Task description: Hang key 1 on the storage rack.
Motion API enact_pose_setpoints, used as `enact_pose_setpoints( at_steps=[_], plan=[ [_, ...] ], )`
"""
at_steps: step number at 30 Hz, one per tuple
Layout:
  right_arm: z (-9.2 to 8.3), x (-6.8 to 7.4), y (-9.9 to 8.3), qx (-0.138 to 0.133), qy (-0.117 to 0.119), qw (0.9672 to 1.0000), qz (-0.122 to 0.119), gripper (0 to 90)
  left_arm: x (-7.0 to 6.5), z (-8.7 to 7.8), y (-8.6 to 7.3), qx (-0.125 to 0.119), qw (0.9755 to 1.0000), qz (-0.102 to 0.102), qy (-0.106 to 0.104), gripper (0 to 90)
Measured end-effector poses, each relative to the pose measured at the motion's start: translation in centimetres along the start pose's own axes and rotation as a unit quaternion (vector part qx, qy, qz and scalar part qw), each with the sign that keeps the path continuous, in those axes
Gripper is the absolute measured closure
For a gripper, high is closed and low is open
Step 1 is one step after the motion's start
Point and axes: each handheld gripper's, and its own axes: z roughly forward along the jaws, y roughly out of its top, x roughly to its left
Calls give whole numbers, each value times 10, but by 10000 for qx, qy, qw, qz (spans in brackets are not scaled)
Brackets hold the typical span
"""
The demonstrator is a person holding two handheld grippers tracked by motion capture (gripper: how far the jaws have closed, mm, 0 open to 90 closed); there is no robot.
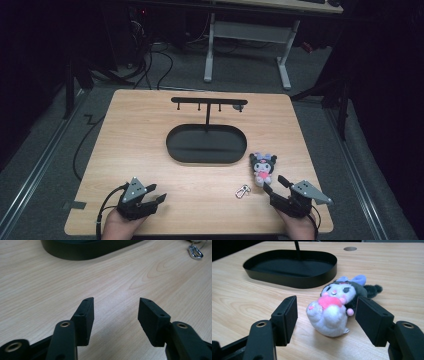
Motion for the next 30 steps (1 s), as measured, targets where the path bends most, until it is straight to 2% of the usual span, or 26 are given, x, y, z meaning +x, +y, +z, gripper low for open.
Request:
enact_pose_setpoints(
  at_steps=[4,8,21,24,26,30],
  plan=[
    [3,-4,-4,27,-154,9999,-52,340,4,-1,1,-120,9999,-106,31,440],
    [2,-7,-6,63,-229,9997,-6,335,6,1,0,-85,9999,-124,-3,419],
    [6,-8,-6,105,-235,9996,-144,306,6,1,-1,-135,9998,-150,15,375],
    [4,-7,-2,110,-258,9993,-241,291,6,1,-1,-121,9998,-139,-6,371],
    [3,-7,2,129,-389,9987,-318,278,5,2,-1,-105,9999,-128,-21,371],
    [0,-5,8,221,-435,9984,-300,226,4,4,0,-101,9999,-81,-58,370]
  ],
)
